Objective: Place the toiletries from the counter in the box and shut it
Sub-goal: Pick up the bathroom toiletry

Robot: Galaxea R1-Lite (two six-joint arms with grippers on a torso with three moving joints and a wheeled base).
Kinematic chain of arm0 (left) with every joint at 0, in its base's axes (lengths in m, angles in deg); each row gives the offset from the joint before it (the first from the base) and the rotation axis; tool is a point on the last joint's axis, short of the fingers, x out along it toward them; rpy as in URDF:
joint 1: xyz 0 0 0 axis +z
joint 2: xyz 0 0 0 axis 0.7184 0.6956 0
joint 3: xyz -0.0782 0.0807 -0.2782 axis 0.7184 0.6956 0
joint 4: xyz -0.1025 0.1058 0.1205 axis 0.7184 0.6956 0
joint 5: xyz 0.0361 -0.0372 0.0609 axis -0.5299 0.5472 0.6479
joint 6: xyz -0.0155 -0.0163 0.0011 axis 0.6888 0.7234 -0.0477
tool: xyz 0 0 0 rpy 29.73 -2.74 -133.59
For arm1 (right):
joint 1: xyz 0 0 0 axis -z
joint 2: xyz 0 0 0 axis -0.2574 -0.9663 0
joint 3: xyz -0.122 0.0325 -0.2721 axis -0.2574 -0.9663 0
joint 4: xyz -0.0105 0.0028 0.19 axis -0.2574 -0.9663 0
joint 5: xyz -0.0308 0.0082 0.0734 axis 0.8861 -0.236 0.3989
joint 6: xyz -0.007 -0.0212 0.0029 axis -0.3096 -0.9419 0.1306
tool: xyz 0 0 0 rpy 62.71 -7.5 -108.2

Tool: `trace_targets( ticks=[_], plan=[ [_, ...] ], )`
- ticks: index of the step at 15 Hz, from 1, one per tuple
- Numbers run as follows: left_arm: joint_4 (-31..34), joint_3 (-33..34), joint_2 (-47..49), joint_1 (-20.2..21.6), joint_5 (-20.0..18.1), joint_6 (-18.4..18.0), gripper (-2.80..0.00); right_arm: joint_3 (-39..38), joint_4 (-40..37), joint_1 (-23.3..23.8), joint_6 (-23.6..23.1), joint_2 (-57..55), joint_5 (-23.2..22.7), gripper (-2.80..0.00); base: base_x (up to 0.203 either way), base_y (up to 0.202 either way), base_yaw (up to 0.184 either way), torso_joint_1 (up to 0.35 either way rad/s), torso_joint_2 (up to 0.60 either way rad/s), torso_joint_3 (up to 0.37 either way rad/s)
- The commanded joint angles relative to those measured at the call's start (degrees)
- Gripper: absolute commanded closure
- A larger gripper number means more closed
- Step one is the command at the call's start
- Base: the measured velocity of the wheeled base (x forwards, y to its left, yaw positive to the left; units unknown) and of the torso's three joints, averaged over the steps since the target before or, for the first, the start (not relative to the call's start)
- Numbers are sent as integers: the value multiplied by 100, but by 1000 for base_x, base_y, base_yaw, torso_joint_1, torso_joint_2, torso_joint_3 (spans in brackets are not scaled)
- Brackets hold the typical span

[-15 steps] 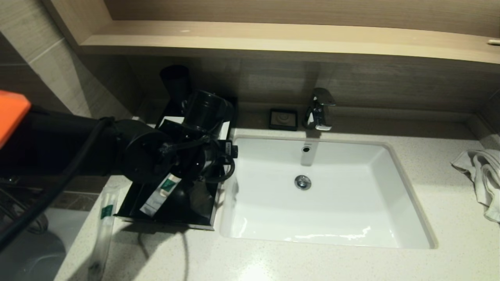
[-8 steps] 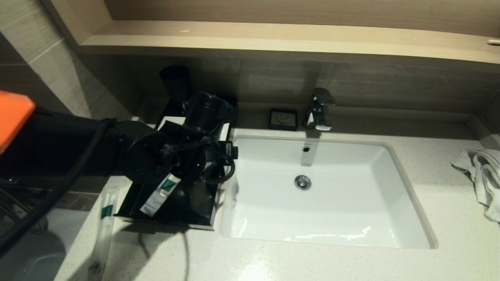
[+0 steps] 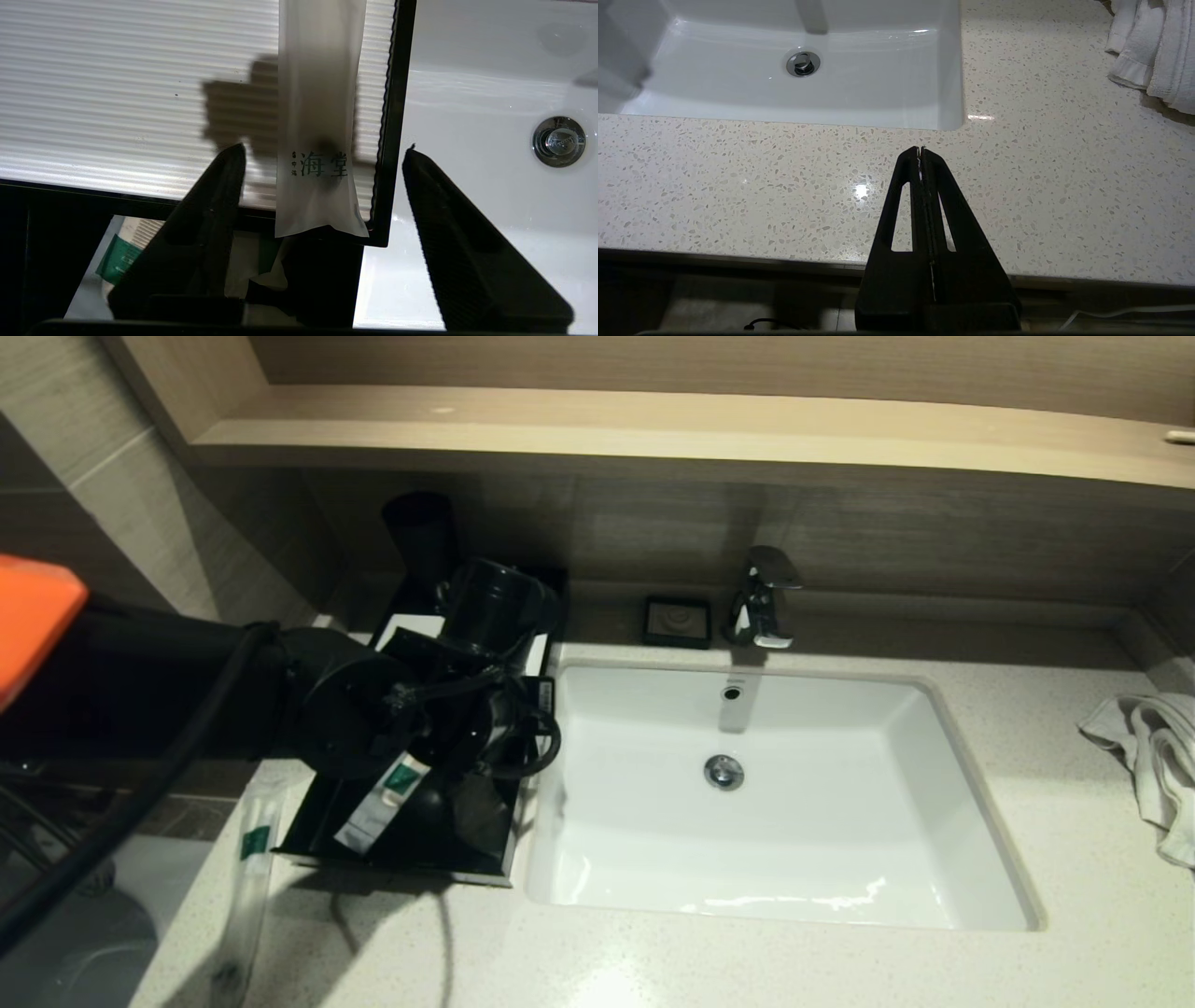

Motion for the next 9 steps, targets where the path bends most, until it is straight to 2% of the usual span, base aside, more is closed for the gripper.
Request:
trace_targets(
  ticks=[1,9],
  plan=[
    [2,-15,-12,1,17,14,0,0,1,0,-1,0,1,0,0,0,0,0,0,0],
    [2,3,-20,1,17,14,0,0,1,0,-1,0,-2,0,0,0,0,0,0,0]
  ],
)
